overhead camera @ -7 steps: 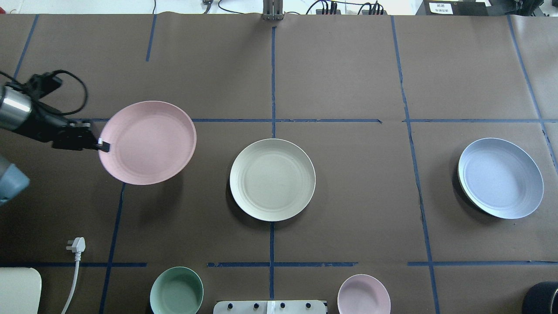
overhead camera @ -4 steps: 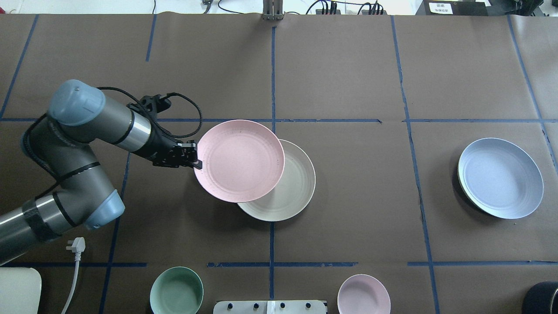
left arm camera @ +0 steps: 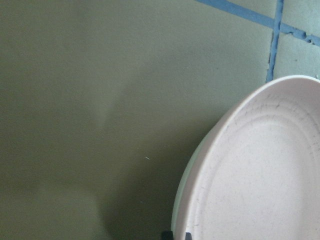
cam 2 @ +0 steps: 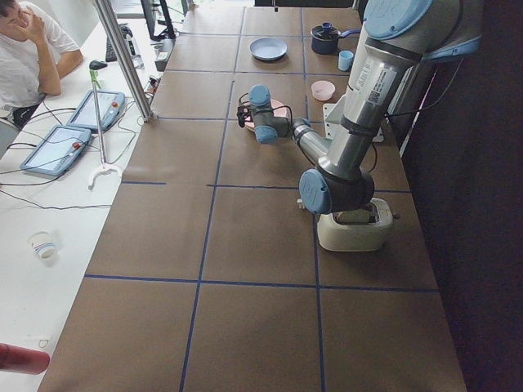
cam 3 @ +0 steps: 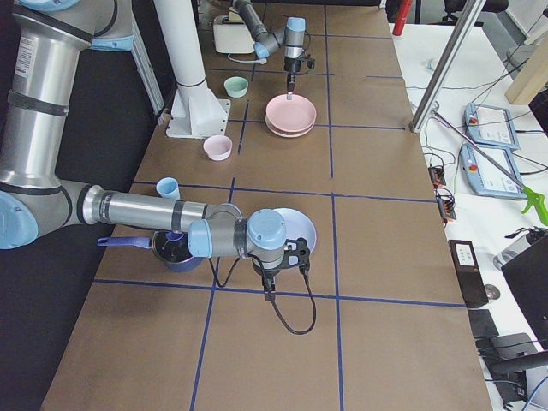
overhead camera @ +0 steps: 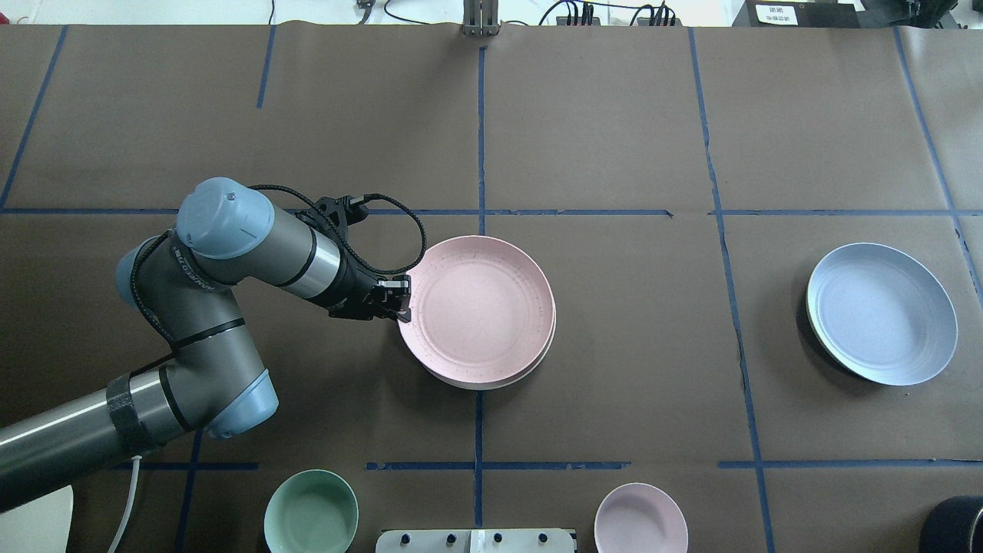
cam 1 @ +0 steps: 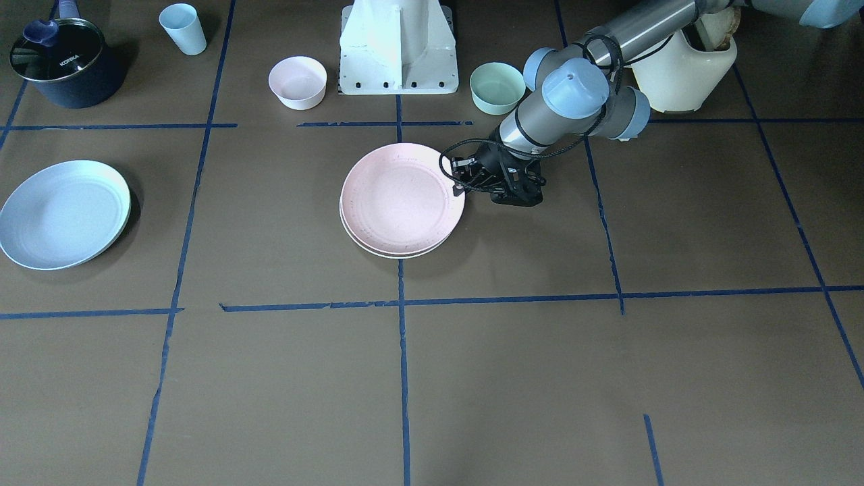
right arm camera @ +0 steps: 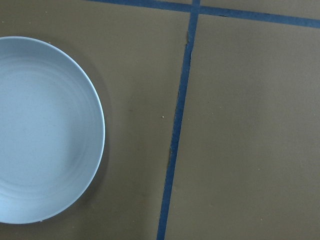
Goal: Stack three plates with pink and blue
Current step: 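Carry the pink plate with the left gripper onto the cream plate, then open the left gripper and withdraw it from the stacked plates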
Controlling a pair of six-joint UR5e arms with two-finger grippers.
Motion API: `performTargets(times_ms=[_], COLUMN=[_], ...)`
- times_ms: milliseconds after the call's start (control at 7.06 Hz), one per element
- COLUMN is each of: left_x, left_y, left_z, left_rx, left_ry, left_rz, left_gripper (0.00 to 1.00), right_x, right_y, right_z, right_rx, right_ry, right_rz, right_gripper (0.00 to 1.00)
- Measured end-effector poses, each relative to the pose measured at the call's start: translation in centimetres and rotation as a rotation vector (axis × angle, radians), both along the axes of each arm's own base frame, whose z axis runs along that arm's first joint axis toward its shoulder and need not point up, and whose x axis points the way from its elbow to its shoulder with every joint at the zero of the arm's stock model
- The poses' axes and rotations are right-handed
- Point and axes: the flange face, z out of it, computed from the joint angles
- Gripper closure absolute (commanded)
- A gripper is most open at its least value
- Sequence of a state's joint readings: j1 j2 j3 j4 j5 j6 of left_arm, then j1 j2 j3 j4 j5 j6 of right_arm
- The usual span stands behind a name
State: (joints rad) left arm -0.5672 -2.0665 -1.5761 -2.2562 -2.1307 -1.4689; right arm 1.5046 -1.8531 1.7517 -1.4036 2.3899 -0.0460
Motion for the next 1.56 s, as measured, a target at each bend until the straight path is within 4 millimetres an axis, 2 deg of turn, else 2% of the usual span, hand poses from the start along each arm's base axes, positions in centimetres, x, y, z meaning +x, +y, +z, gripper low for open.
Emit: performTargets(times_ms=[142,566,708,850,1133,1274,1416,1558], left_x=[0.5,0.9,-0.2,-3.0,-9.9,-14.4,-20.9,-27.5], left_y=[0.4,0.3,-0.6,-3.0,-7.6,-9.3,-10.3,-10.5], left_z=[-0.3,-0.6,-0.2,1.2,5.0,8.3,12.7,15.9], left_rx=[-0.009,-0.034,-0.020,0.009,0.133,0.242,0.339,0.385], left_ry=[0.002,0.002,0.000,-0.018,-0.116,-0.193,-0.282,-0.353], left_rz=[0.003,-0.002,-0.002,0.001,0.035,0.074,0.126,0.168], left_gripper=[0.01,0.00,0.00,0.00,0.00,0.00,0.00,0.00], right_x=[0.0,0.0,0.0,0.0,-0.1,-0.2,-0.2,-0.3], right_y=[0.0,0.0,0.0,-0.1,-0.7,-0.9,-1.2,-1.5], right_z=[0.0,0.0,0.0,-0.1,-0.7,-1.2,-1.9,-2.7], right_rx=[0.000,0.000,0.000,0.001,0.014,0.023,0.037,0.050], right_ry=[0.000,0.000,0.000,0.000,-0.004,-0.009,-0.014,-0.018], right_rz=[0.000,0.000,0.000,0.001,0.002,0.001,0.000,0.004], right_gripper=[0.00,0.00,0.00,0.00,0.00,0.00,0.00,0.00])
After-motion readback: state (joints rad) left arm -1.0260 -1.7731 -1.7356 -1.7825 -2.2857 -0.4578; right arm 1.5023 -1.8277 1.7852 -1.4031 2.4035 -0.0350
